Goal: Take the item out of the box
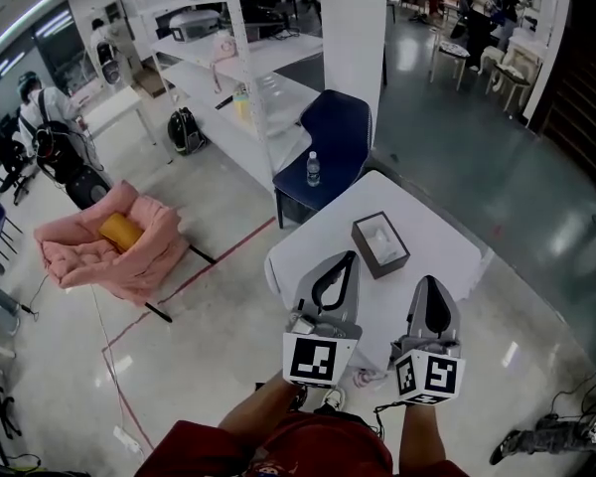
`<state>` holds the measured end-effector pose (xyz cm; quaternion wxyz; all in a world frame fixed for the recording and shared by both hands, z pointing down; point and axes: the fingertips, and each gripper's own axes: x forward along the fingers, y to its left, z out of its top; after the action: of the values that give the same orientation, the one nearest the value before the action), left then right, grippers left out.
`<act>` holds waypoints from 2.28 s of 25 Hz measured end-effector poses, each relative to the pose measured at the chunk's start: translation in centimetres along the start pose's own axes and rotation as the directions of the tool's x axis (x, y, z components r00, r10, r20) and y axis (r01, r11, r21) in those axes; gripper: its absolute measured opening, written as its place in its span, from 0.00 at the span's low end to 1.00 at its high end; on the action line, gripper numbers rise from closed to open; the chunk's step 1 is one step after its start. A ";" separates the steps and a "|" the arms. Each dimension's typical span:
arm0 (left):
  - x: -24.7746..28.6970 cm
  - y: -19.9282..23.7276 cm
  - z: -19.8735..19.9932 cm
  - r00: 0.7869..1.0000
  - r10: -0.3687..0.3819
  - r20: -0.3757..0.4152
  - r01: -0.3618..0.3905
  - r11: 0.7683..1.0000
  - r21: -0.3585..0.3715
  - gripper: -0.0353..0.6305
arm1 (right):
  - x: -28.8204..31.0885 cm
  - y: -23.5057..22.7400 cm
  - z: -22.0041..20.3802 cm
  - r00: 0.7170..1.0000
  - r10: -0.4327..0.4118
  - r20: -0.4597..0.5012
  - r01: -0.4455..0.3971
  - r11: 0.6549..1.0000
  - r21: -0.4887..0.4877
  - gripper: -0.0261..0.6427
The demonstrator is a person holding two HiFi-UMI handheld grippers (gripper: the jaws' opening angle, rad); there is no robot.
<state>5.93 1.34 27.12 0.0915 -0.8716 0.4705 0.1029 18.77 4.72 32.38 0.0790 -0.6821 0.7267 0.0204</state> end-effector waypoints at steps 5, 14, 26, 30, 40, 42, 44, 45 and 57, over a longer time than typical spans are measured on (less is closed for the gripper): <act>2.6 -0.7 -0.5 1.000 0.003 0.007 -0.003 1.000 0.004 0.06 | 2.0 -2.0 -0.3 1.000 0.008 -0.004 -0.008 1.000 0.012 0.04; 5.2 -0.9 -2.7 1.000 -0.003 -0.006 0.003 1.000 -0.004 0.06 | 4.4 -3.6 -2.2 1.000 0.016 -0.026 -0.015 1.000 0.027 0.04; 11.3 3.2 -5.1 0.996 -0.091 0.007 0.091 0.996 -0.019 0.06 | 11.3 -3.5 -3.7 0.998 -0.058 -0.023 0.058 0.998 0.009 0.04; 13.9 6.7 -5.9 0.993 -0.116 0.014 0.116 0.993 -0.012 0.06 | 15.5 -2.1 -4.5 0.997 -0.073 -0.027 0.073 0.997 -0.007 0.04; 20.5 16.5 -7.5 0.988 -0.157 0.002 0.157 0.987 0.026 0.06 | 26.0 1.9 -5.2 0.992 -0.118 -0.039 0.117 0.992 -0.037 0.04; 21.6 17.7 -7.6 0.985 -0.172 0.004 0.171 0.985 0.023 0.06 | 27.5 2.2 -5.0 0.990 -0.135 -0.038 0.134 0.990 -0.044 0.04; 22.6 18.6 -7.8 0.982 -0.186 0.005 0.186 0.982 0.016 0.06 | 28.8 2.4 -4.9 0.988 -0.152 -0.036 0.150 0.988 -0.047 0.04; 23.0 19.1 -7.9 0.981 -0.194 0.005 0.194 0.981 0.013 0.06 | 29.4 2.5 -4.9 0.987 -0.159 -0.034 0.157 0.986 -0.049 0.04; 26.7 23.0 -9.7 0.961 -0.277 0.010 0.278 0.960 -0.023 0.06 | 34.4 3.6 -6.0 0.969 -0.244 -0.032 0.242 0.968 -0.059 0.04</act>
<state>1.86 -34.94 27.96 0.0961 -0.9296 0.3421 0.0978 12.67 -29.83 33.10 0.0479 -0.7683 0.6381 0.0170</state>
